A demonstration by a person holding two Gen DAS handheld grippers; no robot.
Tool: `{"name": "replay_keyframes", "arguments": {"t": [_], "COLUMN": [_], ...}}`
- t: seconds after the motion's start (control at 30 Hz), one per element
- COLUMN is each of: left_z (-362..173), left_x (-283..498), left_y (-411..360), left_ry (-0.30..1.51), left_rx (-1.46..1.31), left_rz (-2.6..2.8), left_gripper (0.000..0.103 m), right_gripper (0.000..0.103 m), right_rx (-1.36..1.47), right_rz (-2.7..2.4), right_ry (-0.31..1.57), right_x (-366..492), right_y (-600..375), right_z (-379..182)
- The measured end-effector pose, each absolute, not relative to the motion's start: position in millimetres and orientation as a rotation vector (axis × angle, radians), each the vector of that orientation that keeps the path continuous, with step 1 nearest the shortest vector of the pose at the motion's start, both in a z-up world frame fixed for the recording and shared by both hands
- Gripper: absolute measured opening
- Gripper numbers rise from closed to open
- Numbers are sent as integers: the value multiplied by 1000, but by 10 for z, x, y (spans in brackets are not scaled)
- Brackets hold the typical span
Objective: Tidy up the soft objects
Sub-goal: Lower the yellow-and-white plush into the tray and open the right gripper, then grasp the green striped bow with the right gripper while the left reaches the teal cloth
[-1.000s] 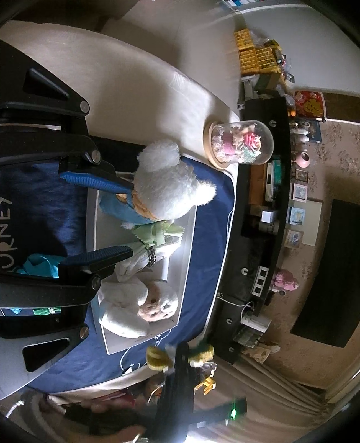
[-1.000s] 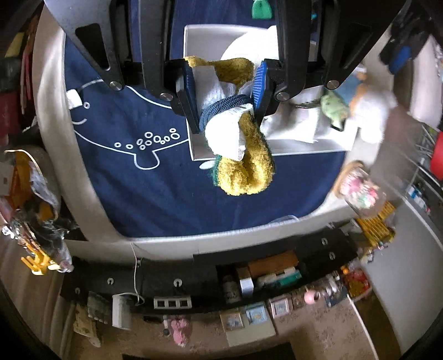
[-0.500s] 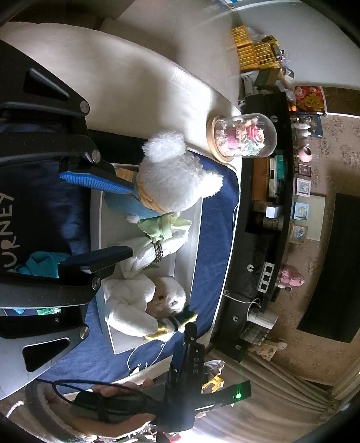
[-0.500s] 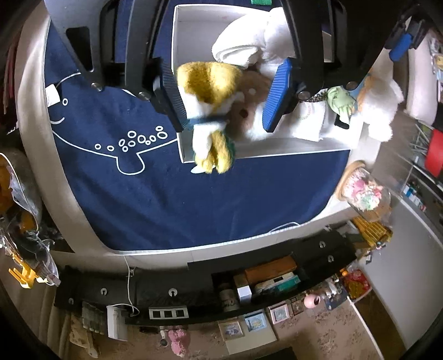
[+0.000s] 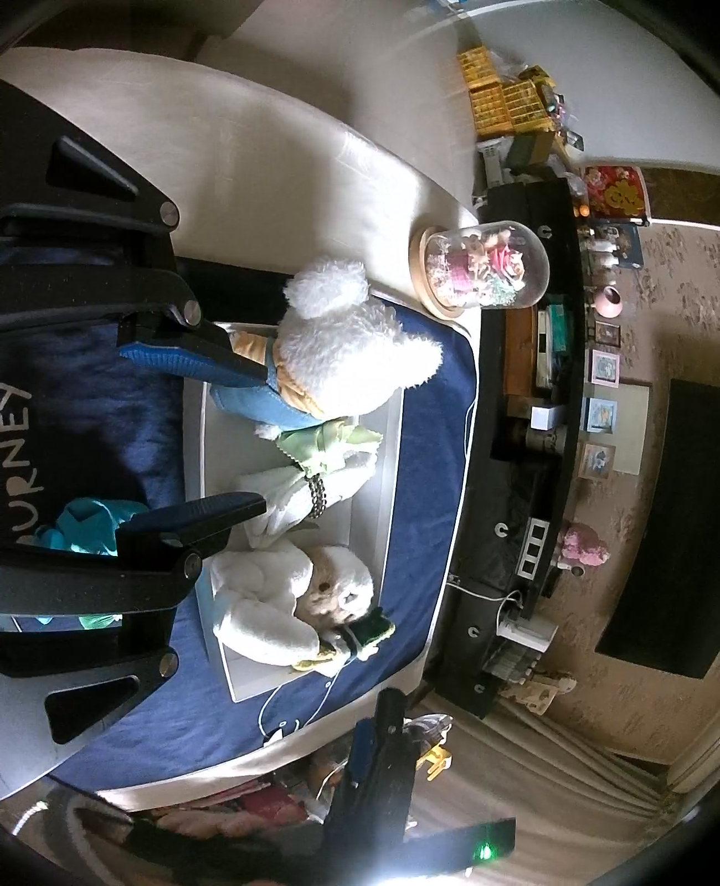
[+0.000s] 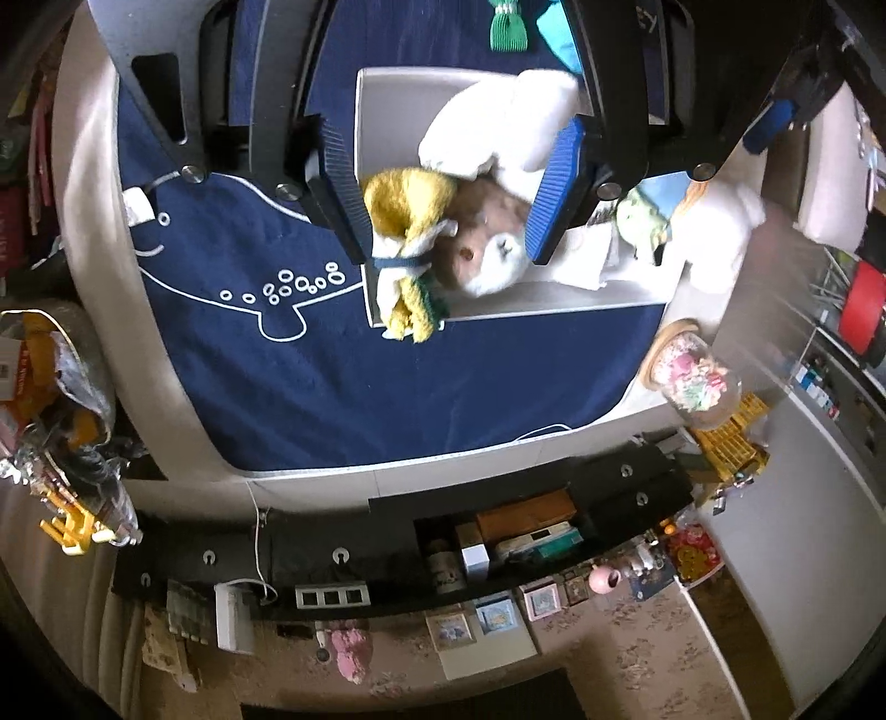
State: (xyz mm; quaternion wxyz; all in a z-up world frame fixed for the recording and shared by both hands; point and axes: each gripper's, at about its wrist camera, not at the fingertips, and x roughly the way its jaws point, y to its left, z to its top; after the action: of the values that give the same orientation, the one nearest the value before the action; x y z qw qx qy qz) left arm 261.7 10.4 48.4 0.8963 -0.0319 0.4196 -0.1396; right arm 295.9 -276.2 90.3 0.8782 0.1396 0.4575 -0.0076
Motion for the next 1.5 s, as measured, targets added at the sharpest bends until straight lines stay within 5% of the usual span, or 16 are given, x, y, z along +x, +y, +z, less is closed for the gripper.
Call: {"name": "replay_keyframes", "arguments": {"t": [0.27,0.8,1.03,1.4,1.5], "left_z": [444,-124,-316,-465,-457], "left_x": [2547,2246,2170,2170,2176], "left_y": [-34,-437,-690,-885,-796], "left_ry": [910,1303,1363,1359,1351], "left_rx": [-6,-6,72,130,110], "left_rz": [-340,-661,-648,-612,-609], "left_gripper": [39,39,54,54,44], "right_gripper": [103,103,103,103,103], "right_rx": [184,210,197,198,185], "right_rz": [-75,-46,-33,4,9], "right_ry": [917,1013,1029,1056,1070], "right_x": [2403,2012,2018,2048,2060], "right_y": [-2571,-2607,-2571,-2462,-2427], "right_z": [988,653,628,560,529]}}
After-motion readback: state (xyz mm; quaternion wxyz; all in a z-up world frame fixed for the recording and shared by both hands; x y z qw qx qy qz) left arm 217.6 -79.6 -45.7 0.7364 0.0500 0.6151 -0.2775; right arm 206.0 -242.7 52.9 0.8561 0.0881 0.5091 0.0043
